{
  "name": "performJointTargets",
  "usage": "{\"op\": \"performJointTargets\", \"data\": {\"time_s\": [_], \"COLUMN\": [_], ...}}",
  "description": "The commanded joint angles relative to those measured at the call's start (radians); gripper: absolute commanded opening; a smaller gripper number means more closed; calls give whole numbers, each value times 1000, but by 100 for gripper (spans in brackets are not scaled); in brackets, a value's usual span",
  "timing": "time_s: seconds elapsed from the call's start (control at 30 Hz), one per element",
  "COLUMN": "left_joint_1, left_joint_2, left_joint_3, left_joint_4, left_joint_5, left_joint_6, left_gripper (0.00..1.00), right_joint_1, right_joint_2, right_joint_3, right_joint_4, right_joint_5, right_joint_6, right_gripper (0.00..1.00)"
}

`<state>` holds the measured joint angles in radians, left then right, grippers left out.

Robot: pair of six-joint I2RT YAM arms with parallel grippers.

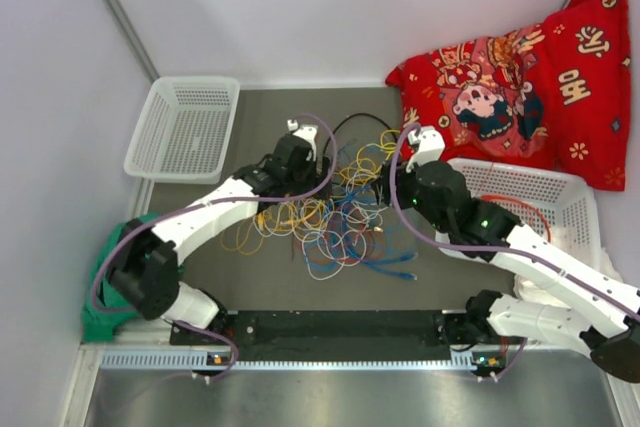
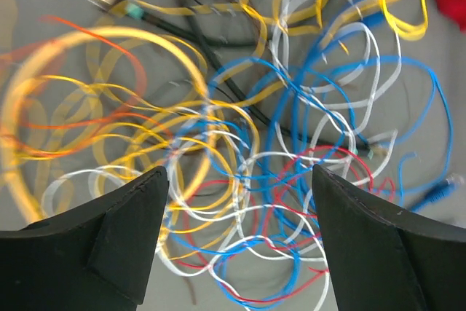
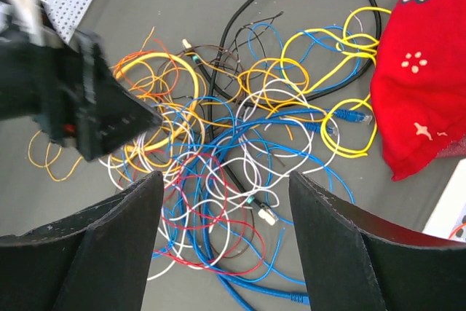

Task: Untangle the cables

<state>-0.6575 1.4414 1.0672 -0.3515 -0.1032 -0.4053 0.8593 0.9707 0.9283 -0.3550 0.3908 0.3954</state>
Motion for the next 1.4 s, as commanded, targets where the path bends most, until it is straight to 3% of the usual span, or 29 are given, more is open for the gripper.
{"op": "performJointTargets", "data": {"time_s": [0.0,0.27,0.53,0.57,0.67,0.73,0.8,0.83,0.87,1.13,1.37], "left_joint_1": [-4,-4,-5,-4,-4,-4,-4,-5,-4,-4,-4], "left_joint_2": [57,30,169,180,203,212,203,192,157,-122,-249], "left_joint_3": [80,-29,-27,-20,-1,13,39,48,63,132,364], "left_joint_4": [59,150,184,187,203,206,186,174,161,118,20], "left_joint_5": [195,275,304,303,322,333,323,313,301,75,-85], "left_joint_6": [-27,-23,6,11,29,45,57,71,75,100,99], "left_gripper": [85,93,86,84,60,34,17,3,0,0,0], "right_joint_1": [-8,-8,-9,-9,-11,-14,-14,-14,-16,-14,-14], "right_joint_2": [-39,-41,-26,-23,-21,-17,-12,-10,-10,-38,-76], "right_joint_3": [-20,-54,-40,-42,-46,-49,-48,-46,-45,-49,-54], "right_joint_4": [-9,-6,-21,-21,-19,-16,-15,-15,-15,-24,-22], "right_joint_5": [-1,-6,6,10,16,16,13,8,6,-9,-21], "right_joint_6": [17,22,-1,-1,-7,-4,-1,-1,0,16,33], "right_gripper": [69,69,69,69,69,69,68,68,69,68,68]}}
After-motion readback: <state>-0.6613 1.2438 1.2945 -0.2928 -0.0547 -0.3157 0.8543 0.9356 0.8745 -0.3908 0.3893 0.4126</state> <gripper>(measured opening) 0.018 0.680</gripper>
